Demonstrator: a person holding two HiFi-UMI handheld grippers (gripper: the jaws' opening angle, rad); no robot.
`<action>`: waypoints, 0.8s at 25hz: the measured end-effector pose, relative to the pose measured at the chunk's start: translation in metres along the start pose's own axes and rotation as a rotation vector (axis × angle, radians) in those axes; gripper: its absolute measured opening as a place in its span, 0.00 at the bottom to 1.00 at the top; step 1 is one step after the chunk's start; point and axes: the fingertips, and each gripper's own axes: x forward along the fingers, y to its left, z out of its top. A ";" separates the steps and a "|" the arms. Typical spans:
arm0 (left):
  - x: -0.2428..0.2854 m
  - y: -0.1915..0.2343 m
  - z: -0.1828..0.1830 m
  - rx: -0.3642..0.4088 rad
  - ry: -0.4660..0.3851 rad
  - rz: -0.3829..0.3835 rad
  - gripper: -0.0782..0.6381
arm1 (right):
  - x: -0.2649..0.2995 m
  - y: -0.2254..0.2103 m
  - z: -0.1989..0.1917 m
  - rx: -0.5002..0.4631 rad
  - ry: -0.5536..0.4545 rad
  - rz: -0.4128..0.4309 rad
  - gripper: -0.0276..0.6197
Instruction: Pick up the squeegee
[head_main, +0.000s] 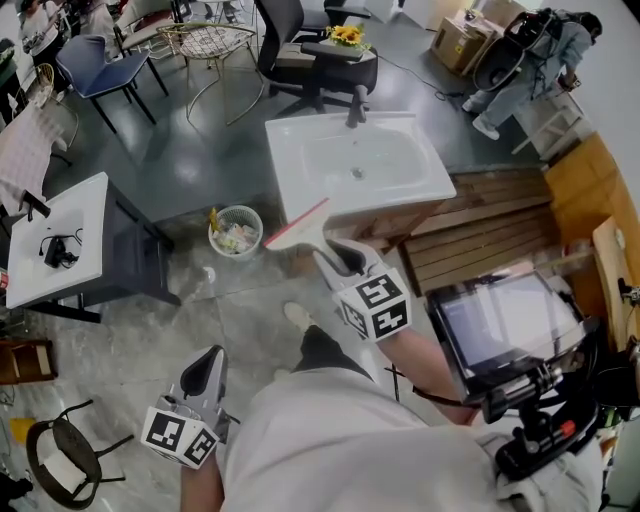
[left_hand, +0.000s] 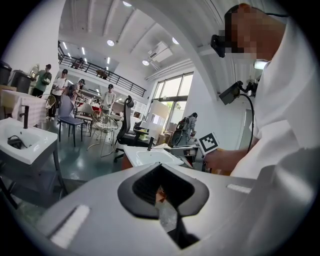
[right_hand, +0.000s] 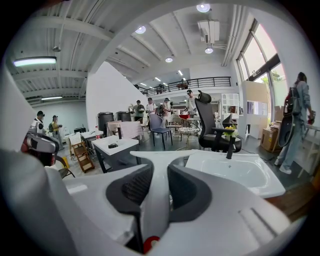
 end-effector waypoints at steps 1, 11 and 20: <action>0.000 0.000 0.000 0.000 0.000 -0.001 0.12 | 0.000 0.000 0.000 0.000 0.000 -0.001 0.20; -0.001 0.004 0.004 -0.008 0.008 -0.007 0.12 | 0.002 -0.002 0.001 0.009 0.010 -0.013 0.20; 0.009 0.005 0.009 0.001 0.003 -0.034 0.12 | 0.002 -0.008 0.004 0.010 0.006 -0.032 0.20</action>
